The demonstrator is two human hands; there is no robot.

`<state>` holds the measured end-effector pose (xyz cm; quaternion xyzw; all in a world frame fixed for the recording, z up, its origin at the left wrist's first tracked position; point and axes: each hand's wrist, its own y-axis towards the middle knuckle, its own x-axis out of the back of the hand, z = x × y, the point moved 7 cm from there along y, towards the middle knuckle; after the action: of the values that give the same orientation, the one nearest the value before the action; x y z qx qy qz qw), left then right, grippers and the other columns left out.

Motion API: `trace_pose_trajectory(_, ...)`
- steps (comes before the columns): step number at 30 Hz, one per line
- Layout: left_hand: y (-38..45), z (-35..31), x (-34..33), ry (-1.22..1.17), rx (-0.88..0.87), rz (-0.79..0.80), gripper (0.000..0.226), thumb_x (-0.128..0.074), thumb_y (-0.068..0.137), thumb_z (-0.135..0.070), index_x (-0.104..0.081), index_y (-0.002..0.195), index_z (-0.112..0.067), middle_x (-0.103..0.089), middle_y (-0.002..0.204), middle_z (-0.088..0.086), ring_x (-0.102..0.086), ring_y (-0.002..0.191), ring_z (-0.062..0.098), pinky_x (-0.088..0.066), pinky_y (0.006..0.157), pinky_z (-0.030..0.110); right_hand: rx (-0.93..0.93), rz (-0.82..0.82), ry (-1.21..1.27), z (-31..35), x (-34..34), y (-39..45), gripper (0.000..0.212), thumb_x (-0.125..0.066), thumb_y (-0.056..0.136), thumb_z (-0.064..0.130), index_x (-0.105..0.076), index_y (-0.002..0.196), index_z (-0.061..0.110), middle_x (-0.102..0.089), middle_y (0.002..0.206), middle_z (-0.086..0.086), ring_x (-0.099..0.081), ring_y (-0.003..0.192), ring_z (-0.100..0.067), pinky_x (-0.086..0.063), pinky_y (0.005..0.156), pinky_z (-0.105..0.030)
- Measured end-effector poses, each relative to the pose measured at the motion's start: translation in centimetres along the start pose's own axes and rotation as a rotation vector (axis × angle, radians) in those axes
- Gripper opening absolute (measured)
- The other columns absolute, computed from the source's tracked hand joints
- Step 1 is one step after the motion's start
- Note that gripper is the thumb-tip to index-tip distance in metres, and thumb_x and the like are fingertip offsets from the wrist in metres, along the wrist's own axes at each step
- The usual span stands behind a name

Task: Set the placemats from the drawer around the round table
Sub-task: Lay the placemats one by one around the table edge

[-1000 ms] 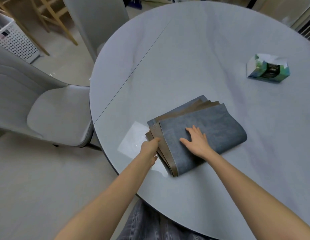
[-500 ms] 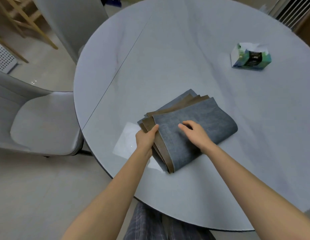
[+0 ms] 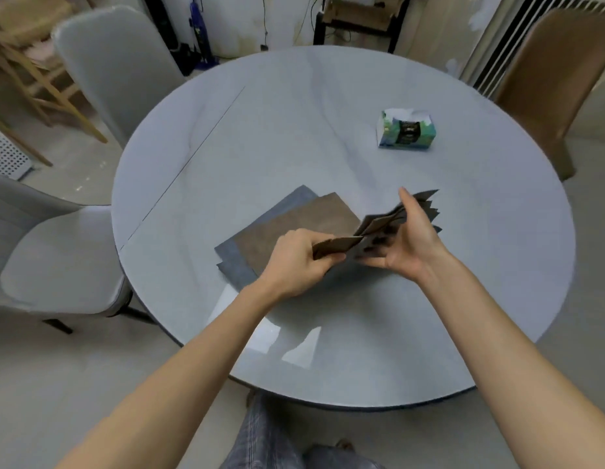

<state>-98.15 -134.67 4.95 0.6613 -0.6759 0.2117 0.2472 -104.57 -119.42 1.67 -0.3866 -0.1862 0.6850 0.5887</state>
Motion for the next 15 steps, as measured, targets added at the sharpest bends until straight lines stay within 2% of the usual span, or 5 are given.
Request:
trace_pose_trajectory(4,-1.9,-5.5,-7.2,0.308,-0.24,0.209,0.03,-0.062,0.086,-0.023,-0.07,0.11,-0.038,-0.073,0.078,-0.005,-0.06,0.064,0.015,-0.046,0.06,0.026,-0.006,-0.058,-0.038,-1.8,7.7,-3.0,0.023,-0.048,0.095,0.014,-0.054,0.114,0.003,-0.062,0.097,-0.016,-0.061,0.086,-0.03,-0.053,0.074,-0.046)
trace_pose_trajectory(7,-4.1,-7.0,-13.3,0.543,-0.323,0.298,0.04,-0.055,0.081,-0.016,-0.066,0.115,-0.035,-0.073,0.084,0.002,-0.064,0.074,0.028,-0.049,0.061,0.031,0.037,-0.153,-0.036,-3.9,13.4,-3.6,0.03,-0.038,0.09,-0.012,-0.055,0.112,0.0,-0.061,0.103,-0.017,-0.06,0.087,-0.029,-0.054,0.072,-0.041)
trace_pose_trajectory(9,-6.1,-7.6,-18.2,0.613,-0.322,0.381,0.039,-0.053,0.081,-0.016,-0.063,0.118,-0.027,-0.072,0.088,0.007,-0.065,0.082,0.034,-0.043,0.06,0.031,0.043,-0.225,-0.092,-6.1,17.9,-3.6,0.034,-0.039,0.088,-0.017,-0.054,0.116,-0.003,-0.059,0.113,-0.019,-0.058,0.101,-0.033,-0.048,0.084,-0.042)
trace_pose_trajectory(12,-8.5,-6.1,-25.0,0.661,-0.225,0.568,0.035,-0.052,0.091,-0.028,-0.052,0.125,-0.021,-0.066,0.11,0.01,-0.063,0.1,0.035,-0.044,0.068,0.035,0.014,-0.425,-0.322,-9.8,23.8,-3.2,0.022,-0.044,0.087,-0.012,-0.059,0.095,0.002,-0.061,0.112,-0.016,-0.059,0.106,-0.035,-0.051,0.08,-0.039)
trace_pose_trajectory(15,-10.2,-3.0,-29.6,0.682,-0.083,0.959,0.059,-0.056,0.092,-0.041,-0.038,0.144,-0.019,-0.028,0.154,0.011,-0.031,0.141,0.029,-0.04,0.104,0.045,0.011,-0.568,-0.698,-11.4,27.1,-3.6,0.032,-0.046,0.089,-0.001,-0.052,0.12,0.0,-0.054,0.126,-0.017,-0.054,0.112,-0.035,-0.048,0.089,-0.039)
